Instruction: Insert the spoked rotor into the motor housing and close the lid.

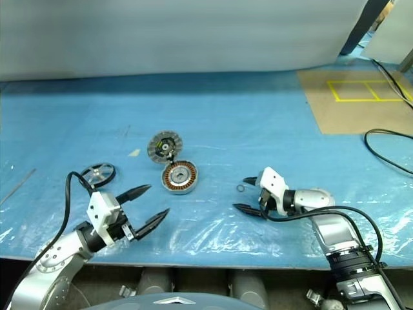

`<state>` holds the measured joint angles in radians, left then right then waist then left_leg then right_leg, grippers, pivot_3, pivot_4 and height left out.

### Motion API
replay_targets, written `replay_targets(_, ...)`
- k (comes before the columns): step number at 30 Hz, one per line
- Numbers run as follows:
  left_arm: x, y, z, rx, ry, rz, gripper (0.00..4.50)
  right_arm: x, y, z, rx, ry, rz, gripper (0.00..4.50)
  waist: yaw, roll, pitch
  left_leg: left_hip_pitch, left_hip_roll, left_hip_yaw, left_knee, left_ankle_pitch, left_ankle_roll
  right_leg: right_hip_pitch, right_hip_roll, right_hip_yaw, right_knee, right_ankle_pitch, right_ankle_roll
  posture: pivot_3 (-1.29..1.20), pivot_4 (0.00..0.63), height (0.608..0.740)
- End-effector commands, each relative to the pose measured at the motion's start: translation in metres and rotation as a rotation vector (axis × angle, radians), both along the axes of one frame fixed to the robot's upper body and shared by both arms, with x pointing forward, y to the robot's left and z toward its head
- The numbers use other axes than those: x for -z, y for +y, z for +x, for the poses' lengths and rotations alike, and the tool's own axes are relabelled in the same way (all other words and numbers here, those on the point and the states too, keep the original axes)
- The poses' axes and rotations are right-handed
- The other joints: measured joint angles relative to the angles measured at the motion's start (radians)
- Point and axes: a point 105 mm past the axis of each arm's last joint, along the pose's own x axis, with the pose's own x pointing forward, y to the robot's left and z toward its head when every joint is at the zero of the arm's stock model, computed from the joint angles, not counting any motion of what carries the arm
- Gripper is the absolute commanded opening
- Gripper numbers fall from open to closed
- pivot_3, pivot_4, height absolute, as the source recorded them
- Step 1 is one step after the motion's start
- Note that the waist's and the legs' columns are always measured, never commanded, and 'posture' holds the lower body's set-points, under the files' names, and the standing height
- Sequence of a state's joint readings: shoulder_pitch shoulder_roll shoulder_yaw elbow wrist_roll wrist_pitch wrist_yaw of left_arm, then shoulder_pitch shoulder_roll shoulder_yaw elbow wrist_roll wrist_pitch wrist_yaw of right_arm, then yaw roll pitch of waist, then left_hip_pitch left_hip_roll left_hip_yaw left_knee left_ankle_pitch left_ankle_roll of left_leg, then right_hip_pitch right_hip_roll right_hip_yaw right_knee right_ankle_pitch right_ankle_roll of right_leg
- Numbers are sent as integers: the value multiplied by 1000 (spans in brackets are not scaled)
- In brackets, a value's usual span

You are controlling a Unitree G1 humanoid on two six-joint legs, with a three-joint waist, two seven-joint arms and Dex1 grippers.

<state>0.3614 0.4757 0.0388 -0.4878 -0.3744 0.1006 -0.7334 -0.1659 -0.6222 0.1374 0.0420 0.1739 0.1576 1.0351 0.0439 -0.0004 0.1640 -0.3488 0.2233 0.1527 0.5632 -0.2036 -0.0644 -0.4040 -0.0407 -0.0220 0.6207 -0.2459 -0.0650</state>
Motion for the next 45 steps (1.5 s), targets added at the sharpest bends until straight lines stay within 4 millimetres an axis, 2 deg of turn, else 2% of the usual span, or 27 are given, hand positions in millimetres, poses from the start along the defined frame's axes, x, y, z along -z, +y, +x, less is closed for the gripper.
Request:
replay_targets(1, -13, -2, -3, 16, -43, -1, 4500, 2, 0, 3, 3, -10, -15, 4402, 0, 0, 0, 0, 0, 0, 0, 0, 0, 0, 0, 0, 0, 0, 0, 0, 150, 740)
replay_targets(4, -13, -2, -3, 13, -43, -1, 4500, 8, -3, 2, 5, 3, -35, 3793, 0, 0, 0, 0, 0, 0, 0, 0, 0, 1, 0, 0, 0, 0, 0, 0, 150, 740)
replay_targets(13, -15, -4, -2, 14, -46, -2, 4500, 16, -7, 0, 3, 19, -57, 770, 0, 0, 0, 2, 0, 0, 0, 0, 0, 2, 0, 0, 0, 0, 0, 0, 150, 740)
replay_targets(14, -15, -3, -1, 13, -47, -2, 4500, 16, -8, 0, 6, 16, -57, 638, 0, 0, 0, 2, 0, 0, 0, 0, 0, 2, 0, 0, 0, 0, 0, 0, 150, 740)
replay_targets(16, -16, -3, 0, 11, -51, -1, 4500, 13, -6, 4, 17, 3, -44, 639, 0, 0, 0, 2, 0, 0, 0, 0, 0, 2, 0, 0, 0, 0, 0, 0, 150, 740)
replay_targets(21, -14, 3, 4, -14, -55, -4, 4500, -14, 13, 21, 16, -50, 66, 639, -5, 0, 0, 2, 0, 0, 1, 0, 0, 2, 0, 0, 1, 0, 0, 0, 150, 740)
replay_targets(28, -14, 10, 11, -65, -100, 10, 4500, -72, 64, 44, -129, -140, 199, 639, -4, 0, 0, 0, 0, 0, 1, 0, 0, 0, 0, 0, 2, 0, 0, 0, 150, 740)
replay_targets(32, -12, 13, 5, -103, -98, 16, 4500, -69, 99, 45, -222, -62, 139, 639, -4, 0, 0, 0, 0, 0, 1, 0, 0, 0, 0, 0, 2, 0, 0, 0, 150, 740)
replay_targets(36, -7, 15, -1, -143, -84, 14, 4500, -69, 126, 55, -244, -15, 113, 639, -6, 0, 0, 0, 0, 0, 1, 0, -1, -2, 0, 0, 2, 0, 0, 0, 150, 740)
replay_targets(41, -1, 18, -4, -184, -81, 11, 4500, -63, 140, 71, -247, -30, 45, 639, 0, 0, 0, 0, 1, 0, 2, 0, 0, -2, 0, -1, 3, 0, -1, 0, 150, 740)
replay_targets(45, 2, 19, -5, -200, -84, 10, 4500, -57, 143, 74, -277, -40, 13, 639, -1, 0, 0, 0, 1, 0, 3, 0, -1, -2, 0, -1, 3, 0, -1, 0, 150, 740)
